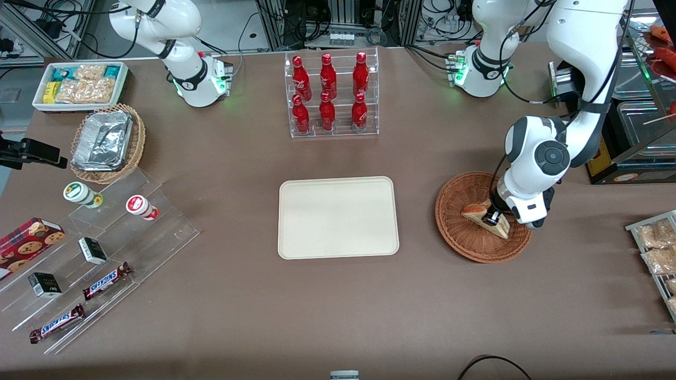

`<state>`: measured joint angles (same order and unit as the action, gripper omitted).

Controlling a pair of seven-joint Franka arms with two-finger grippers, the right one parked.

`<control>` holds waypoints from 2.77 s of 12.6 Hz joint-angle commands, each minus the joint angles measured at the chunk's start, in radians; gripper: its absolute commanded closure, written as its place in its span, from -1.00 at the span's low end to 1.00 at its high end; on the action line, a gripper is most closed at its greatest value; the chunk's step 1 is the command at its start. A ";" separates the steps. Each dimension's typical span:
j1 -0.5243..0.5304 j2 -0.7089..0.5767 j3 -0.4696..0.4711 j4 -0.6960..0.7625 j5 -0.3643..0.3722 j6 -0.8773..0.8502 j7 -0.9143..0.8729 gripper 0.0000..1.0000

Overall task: Place sandwich from basket to tray
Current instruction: 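Lift the sandwich and carry it with the left gripper over the tray, then lower the sandwich onto the tray and open the left gripper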

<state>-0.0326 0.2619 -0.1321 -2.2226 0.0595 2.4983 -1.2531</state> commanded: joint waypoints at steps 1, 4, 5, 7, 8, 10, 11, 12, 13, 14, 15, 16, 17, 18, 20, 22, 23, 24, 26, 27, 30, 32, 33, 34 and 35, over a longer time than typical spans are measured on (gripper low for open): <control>-0.006 -0.012 0.003 0.036 0.025 -0.013 -0.034 1.00; -0.029 -0.023 -0.003 0.189 0.029 -0.218 0.023 1.00; -0.070 -0.021 -0.003 0.268 0.029 -0.327 0.047 1.00; -0.099 0.005 -0.014 0.438 0.026 -0.519 0.130 1.00; -0.130 0.016 -0.020 0.493 0.026 -0.548 0.152 1.00; -0.187 0.036 -0.021 0.561 0.026 -0.547 0.153 1.00; -0.220 0.063 -0.021 0.604 0.026 -0.546 0.161 1.00; -0.260 0.091 -0.021 0.644 0.026 -0.547 0.169 1.00; -0.294 0.123 -0.021 0.679 0.028 -0.547 0.182 1.00; -0.328 0.153 -0.021 0.711 0.026 -0.544 0.187 1.00; -0.363 0.180 -0.021 0.747 0.026 -0.544 0.193 1.00; -0.386 0.209 -0.021 0.777 0.025 -0.541 0.196 1.00; -0.410 0.238 -0.023 0.793 0.025 -0.539 0.230 1.00; -0.455 0.261 -0.021 0.796 0.026 -0.521 0.291 1.00; -0.475 0.301 -0.026 0.801 0.019 -0.443 0.356 1.00; -0.545 0.354 -0.032 0.801 0.025 -0.365 0.368 1.00; -0.573 0.379 -0.032 0.801 0.025 -0.301 0.368 1.00; -0.593 0.399 -0.032 0.799 0.025 -0.250 0.370 1.00; -0.610 0.418 -0.032 0.799 0.025 -0.219 0.386 1.00; -0.624 0.421 -0.032 0.796 0.025 -0.219 0.408 1.00; -0.651 0.457 -0.032 0.796 0.025 -0.220 0.394 1.00; -0.649 0.459 -0.029 0.794 0.026 -0.222 0.394 1.00; -0.650 0.468 -0.029 0.793 0.026 -0.223 0.393 1.00; -0.650 0.480 -0.027 0.791 0.028 -0.225 0.393 1.00; -0.650 0.487 -0.027 0.788 0.029 -0.226 0.393 1.00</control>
<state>-0.6711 0.7227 -0.1703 -1.4589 0.0751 2.2815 -0.8591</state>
